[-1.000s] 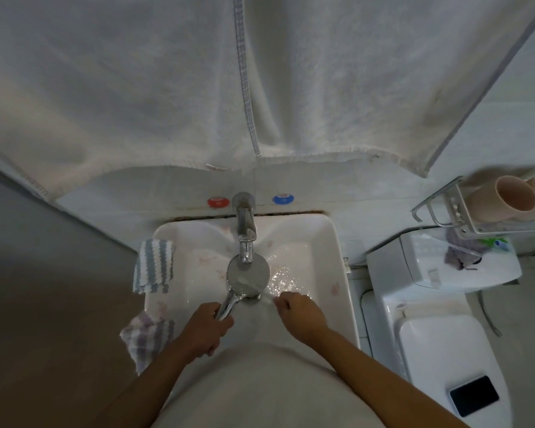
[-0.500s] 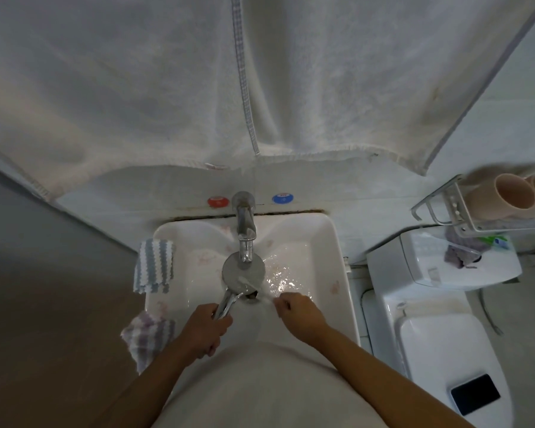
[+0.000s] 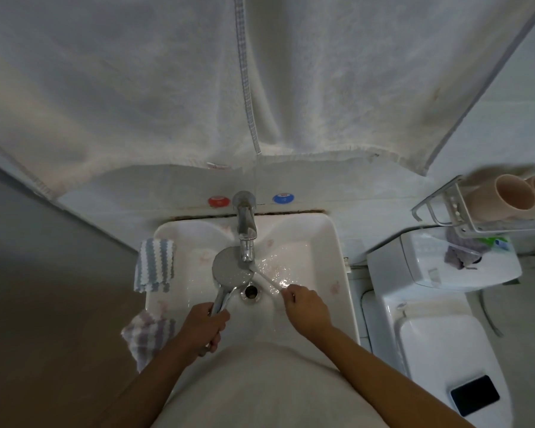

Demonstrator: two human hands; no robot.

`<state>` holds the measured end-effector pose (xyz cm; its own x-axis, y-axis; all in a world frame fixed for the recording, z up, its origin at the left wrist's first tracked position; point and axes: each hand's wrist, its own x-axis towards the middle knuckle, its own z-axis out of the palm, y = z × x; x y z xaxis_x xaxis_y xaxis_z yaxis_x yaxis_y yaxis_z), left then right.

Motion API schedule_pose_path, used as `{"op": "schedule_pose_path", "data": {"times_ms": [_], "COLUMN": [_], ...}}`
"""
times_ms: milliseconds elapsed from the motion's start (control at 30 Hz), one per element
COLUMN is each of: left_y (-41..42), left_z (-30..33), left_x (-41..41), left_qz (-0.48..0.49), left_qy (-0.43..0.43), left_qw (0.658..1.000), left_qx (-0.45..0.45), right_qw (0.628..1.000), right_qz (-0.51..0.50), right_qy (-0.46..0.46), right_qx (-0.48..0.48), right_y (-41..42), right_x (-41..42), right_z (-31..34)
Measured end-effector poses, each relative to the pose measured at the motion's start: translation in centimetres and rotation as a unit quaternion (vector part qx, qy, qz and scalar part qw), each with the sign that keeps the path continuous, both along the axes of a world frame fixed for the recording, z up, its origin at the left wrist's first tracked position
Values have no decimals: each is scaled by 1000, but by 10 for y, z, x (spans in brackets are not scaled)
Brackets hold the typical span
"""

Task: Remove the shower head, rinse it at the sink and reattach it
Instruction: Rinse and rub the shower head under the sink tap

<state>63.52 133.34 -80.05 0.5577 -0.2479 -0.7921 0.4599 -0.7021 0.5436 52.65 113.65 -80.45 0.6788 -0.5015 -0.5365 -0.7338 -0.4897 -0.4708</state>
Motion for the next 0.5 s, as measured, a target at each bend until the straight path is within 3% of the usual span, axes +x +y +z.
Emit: {"op": "schedule_pose_path", "data": {"times_ms": [133,300,400,500], "left_y": [1,2,1,0], "left_z": [1,-1,-1,0], "left_x": [0,-2,-2,-2], "left_qz": [2,18,17,21], "left_qy": [9,25,27,28], "left_qw": [1000,1000,999,999], "left_qx": [6,-3,-6,-10], "right_qw": [997,1000,997,998], "right_qz": [27,14,55,47], "right_qy": [4,-1,9,5], "right_qx": [68,-1,54,37], "right_y": [6,0,6,6], "right_x": [-3,-1,-2,-2], "right_z": [-3,-1,-1,-1]}}
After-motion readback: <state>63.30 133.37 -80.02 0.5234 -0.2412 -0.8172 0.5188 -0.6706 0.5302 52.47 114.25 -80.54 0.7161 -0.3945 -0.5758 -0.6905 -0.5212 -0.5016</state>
